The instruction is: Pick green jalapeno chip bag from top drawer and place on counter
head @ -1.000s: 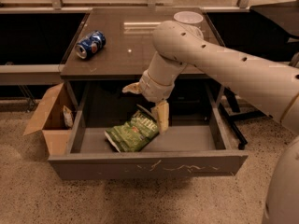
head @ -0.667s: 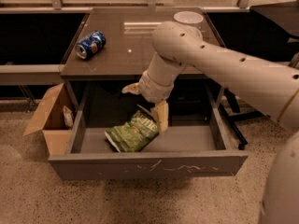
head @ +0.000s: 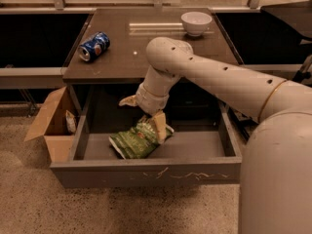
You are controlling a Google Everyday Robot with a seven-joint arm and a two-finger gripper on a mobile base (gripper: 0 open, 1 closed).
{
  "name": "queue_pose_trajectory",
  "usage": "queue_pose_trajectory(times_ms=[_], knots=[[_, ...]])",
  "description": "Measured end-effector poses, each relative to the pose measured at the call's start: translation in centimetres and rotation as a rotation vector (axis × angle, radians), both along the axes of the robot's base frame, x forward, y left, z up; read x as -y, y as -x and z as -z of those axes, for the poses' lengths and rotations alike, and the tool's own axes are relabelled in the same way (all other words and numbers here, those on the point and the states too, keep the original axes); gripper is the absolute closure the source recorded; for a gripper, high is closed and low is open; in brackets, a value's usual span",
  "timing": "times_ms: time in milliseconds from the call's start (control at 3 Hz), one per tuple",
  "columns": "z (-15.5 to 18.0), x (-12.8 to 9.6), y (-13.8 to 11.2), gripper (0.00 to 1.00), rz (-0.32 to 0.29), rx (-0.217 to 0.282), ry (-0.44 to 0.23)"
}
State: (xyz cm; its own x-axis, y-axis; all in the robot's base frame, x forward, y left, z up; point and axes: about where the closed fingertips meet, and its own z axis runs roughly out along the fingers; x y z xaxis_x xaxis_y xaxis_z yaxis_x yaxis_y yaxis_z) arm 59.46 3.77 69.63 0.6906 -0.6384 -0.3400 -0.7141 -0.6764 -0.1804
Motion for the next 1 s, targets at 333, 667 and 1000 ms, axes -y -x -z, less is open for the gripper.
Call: queue_pose_trajectory(times_ms=[333, 667, 1000], knots=[[3.2, -1.0, -0.8, 0.00, -0.031, -0.034, 0.023], [5.8, -1.8, -1.0, 0.00, -0.035, -0.055, 0.070], [7.8, -2.7, -1.0, 0.00, -0.034, -0.072, 0.127]])
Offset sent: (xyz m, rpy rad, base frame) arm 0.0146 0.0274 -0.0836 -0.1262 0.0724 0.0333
